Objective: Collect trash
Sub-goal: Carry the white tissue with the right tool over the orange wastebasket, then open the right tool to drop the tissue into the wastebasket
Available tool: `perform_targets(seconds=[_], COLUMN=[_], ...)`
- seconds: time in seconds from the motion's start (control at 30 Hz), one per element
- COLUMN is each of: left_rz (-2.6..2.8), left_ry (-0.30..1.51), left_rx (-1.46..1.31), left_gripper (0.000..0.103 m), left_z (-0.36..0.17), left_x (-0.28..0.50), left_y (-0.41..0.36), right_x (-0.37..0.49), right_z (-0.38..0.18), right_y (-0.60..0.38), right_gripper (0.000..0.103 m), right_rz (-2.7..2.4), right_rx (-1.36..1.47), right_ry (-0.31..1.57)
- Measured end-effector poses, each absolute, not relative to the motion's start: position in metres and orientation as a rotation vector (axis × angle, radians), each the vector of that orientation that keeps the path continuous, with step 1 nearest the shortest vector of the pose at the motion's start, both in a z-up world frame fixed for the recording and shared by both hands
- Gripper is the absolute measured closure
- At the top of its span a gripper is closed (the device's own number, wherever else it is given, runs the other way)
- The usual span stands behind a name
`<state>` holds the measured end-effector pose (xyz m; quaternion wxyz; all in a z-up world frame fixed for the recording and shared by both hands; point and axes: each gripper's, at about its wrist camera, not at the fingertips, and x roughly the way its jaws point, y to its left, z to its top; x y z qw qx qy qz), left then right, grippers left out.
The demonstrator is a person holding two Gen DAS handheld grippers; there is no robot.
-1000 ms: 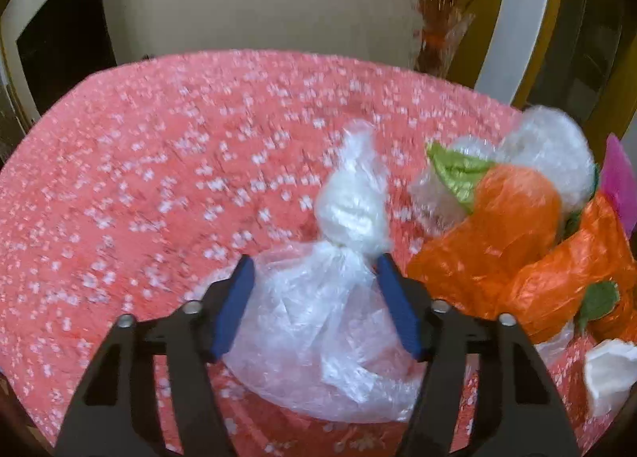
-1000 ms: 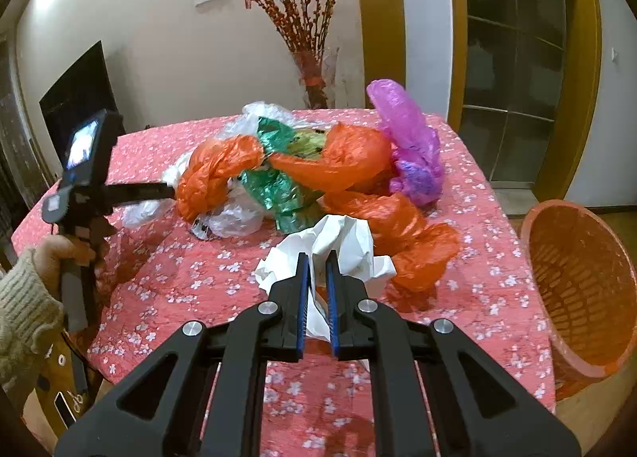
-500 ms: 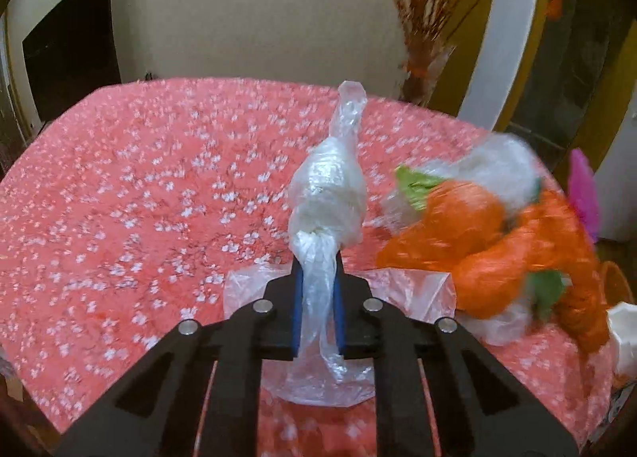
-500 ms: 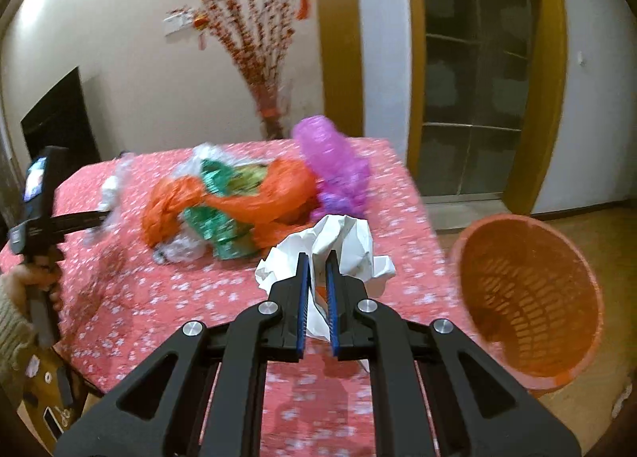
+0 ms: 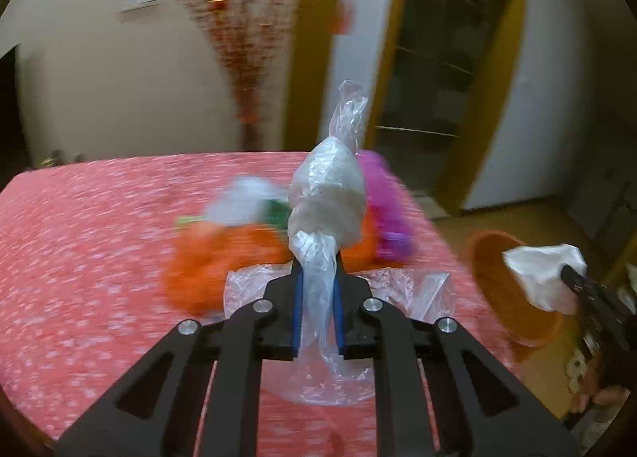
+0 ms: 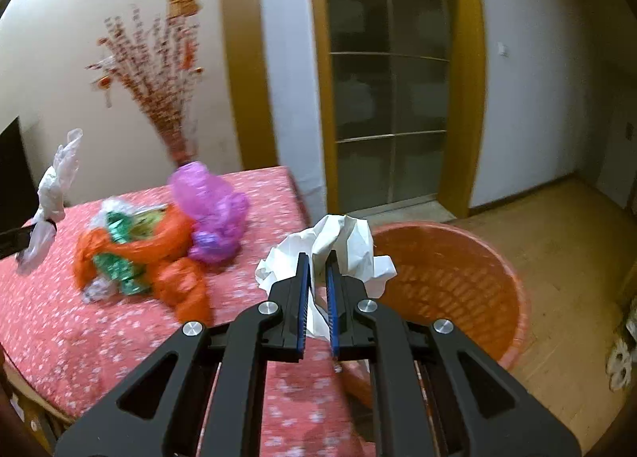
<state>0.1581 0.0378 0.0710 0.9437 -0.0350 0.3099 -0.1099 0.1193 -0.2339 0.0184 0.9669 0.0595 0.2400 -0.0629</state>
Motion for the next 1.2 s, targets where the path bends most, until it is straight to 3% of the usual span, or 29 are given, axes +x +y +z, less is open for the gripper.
perform_targets(seconds=[0.6,1.2], left_rz=[-0.568,-0.679], left_ry=[0.752,0.866], left_rx=[-0.05,-0.001], left_gripper=[0.089,0.088], left_z=[0.033,-0.013], left_x=[0.189,0.23], left_y=[-0.143,-0.216], right_x=[0.126,0.147], right_z=[0.0,-0.013], right_y=[-0.31,-0.348], right_gripper=[0.094,0.094], right_rz=[-0.283,-0.323], right_rx=[0.214,0.287], right_ry=[0.513,0.547])
